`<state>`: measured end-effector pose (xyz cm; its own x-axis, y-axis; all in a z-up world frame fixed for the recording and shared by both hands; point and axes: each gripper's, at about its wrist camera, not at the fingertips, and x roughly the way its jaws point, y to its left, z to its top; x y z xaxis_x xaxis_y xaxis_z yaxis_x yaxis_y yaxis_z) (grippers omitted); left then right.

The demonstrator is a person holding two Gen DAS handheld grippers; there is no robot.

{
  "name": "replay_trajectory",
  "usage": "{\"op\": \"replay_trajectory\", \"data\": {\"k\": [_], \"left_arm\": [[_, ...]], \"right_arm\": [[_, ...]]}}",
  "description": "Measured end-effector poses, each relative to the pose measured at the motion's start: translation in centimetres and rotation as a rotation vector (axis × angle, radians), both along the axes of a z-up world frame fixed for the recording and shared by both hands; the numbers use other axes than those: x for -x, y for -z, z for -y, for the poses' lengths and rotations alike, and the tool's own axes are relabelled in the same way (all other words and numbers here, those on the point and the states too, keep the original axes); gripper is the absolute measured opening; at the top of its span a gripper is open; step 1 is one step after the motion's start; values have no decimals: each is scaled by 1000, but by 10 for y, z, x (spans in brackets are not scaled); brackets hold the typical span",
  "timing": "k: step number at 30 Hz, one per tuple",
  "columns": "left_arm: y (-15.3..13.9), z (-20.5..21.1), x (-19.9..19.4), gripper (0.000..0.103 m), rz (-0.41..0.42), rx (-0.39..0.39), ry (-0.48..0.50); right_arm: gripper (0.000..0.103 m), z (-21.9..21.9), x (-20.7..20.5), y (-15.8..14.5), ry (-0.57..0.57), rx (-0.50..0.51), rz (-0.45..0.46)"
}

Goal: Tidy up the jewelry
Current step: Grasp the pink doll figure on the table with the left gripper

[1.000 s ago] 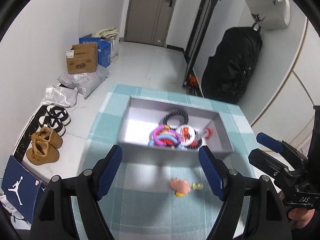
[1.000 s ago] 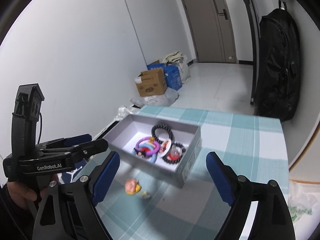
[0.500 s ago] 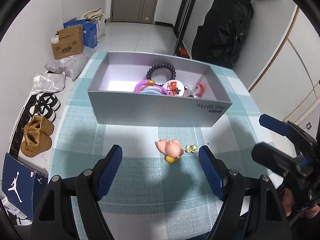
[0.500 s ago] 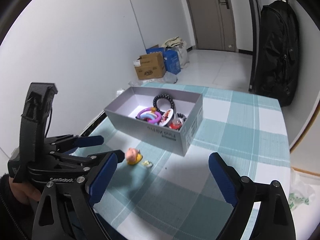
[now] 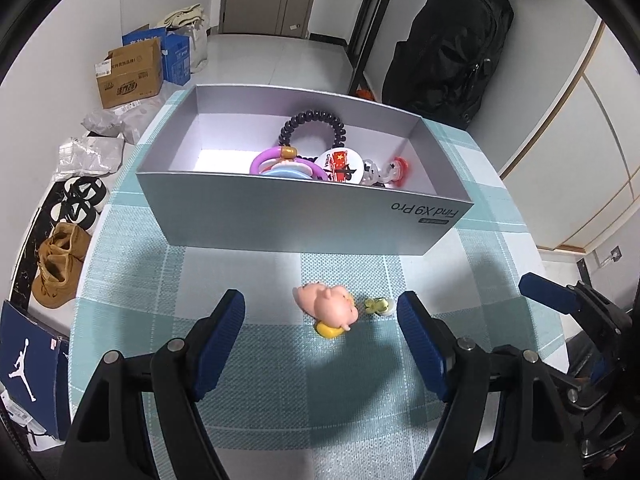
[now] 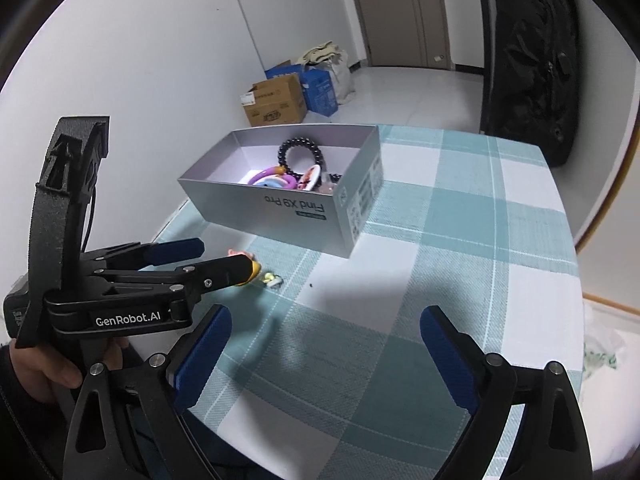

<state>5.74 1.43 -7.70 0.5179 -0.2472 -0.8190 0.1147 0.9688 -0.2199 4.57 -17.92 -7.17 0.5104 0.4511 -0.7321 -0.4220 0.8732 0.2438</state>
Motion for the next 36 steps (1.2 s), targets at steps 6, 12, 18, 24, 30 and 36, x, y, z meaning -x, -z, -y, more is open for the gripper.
{"op": "replay_trajectory", "data": {"k": [6, 12, 18, 24, 30, 36], "left_arm": [[3, -2, -4, 65, -11, 3, -8], [6, -1, -6, 32, -30, 28, 3], [5, 1, -7, 26, -29, 9, 2], [6, -5, -9, 26, -38, 35, -13], [4, -5, -9, 26, -39, 49, -19], [-6, -11, -4, 26, -16, 63, -18]], "right_arm": [[96, 3, -3, -1, 14, -3, -5], [96, 3, -2, -1, 16, -3, -6], [96, 3, -5, 2, 23, 1, -9], [96, 3, -6, 3, 20, -17, -18], [96, 3, -5, 3, 16, -40, -16], [96, -2, -5, 1, -4, -81, 4]]}}
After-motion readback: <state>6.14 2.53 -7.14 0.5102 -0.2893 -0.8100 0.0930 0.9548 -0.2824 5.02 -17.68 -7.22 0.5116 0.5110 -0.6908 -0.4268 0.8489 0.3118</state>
